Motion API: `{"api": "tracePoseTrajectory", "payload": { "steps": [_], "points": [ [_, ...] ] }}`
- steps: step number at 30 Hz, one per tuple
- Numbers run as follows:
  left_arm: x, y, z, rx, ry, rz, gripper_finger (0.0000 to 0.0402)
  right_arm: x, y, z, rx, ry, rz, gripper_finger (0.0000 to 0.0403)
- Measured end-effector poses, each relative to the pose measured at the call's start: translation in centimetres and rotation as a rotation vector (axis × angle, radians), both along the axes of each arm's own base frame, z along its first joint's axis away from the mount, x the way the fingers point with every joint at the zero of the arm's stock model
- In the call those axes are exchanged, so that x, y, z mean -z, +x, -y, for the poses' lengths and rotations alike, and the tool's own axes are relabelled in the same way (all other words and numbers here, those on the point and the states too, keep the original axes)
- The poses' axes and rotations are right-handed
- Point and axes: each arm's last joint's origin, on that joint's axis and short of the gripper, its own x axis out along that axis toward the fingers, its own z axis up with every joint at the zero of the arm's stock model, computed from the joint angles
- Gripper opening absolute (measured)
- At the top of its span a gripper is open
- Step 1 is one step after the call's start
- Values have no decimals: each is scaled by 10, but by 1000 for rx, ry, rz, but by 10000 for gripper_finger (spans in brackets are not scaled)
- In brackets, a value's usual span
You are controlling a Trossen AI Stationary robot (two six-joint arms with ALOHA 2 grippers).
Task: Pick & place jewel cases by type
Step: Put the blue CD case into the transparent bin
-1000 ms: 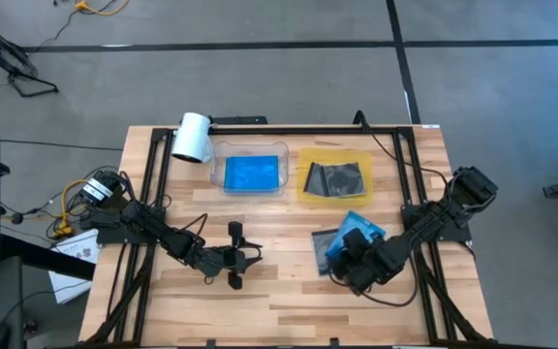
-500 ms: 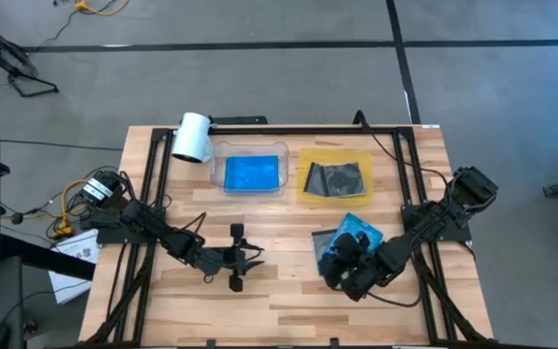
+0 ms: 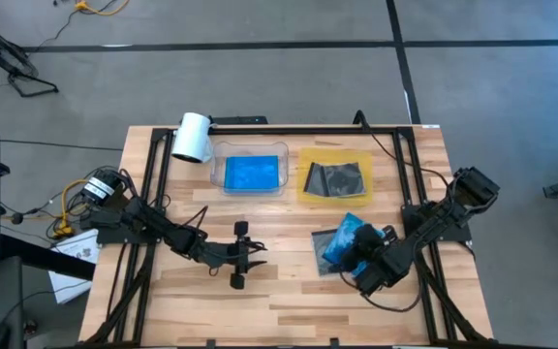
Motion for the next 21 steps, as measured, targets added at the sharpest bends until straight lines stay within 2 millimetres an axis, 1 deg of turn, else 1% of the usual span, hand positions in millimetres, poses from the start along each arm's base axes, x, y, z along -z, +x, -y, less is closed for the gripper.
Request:
{"api": "tracePoseTrajectory", "payload": {
  "steps": [4, 8, 11, 16, 21],
  "points": [
    [1, 0, 0, 0, 3, -7, 154, 11, -12, 13, 100, 24, -102, 105],
    [1, -1, 0, 0, 7, -15, 154, 23, -14, 17, 92, 60, -68, 115],
    [1, -1, 0, 0, 7, -16, 153, 27, -10, 14, 69, 90, -2, 133],
    [1, -1, 0, -1, 7, -15, 153, 28, -5, 8, 8, 114, 38, 166],
    [1, -1, 0, -7, -10, -13, 153, 25, 6, -2, -109, 146, 94, 186]
  ]
}}
